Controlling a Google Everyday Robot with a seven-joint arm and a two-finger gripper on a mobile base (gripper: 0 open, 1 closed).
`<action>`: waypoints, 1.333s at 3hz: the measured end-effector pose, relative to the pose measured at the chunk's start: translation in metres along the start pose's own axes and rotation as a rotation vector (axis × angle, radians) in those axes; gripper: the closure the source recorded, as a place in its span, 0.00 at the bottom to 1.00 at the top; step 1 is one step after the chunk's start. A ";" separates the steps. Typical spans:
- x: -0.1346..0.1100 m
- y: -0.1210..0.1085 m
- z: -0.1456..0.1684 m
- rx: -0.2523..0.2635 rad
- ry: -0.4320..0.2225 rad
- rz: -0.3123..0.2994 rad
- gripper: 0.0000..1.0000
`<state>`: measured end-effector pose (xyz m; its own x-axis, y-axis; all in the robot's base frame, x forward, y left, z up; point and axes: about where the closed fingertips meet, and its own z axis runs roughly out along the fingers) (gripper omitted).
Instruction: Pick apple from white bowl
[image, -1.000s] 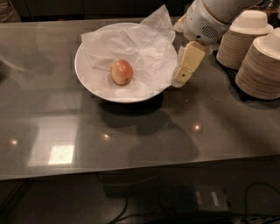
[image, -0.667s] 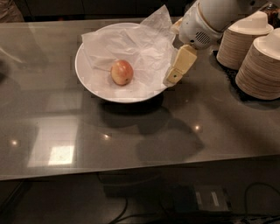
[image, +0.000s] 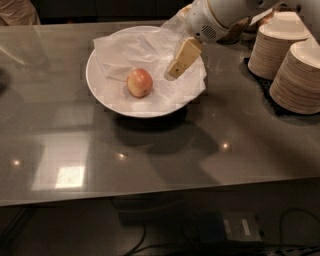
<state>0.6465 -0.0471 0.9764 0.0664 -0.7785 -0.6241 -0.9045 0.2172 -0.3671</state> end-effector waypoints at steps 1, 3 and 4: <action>-0.018 -0.007 0.014 -0.023 -0.026 -0.045 0.16; -0.020 -0.008 0.035 -0.070 -0.037 -0.060 0.17; -0.005 -0.007 0.057 -0.120 -0.037 -0.031 0.17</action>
Offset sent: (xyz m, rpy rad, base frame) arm 0.0213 0.0381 0.0007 0.0005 -0.0069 0.1165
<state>0.6770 -0.0108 0.9428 0.1083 -0.7610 -0.6397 -0.9454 0.1201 -0.3029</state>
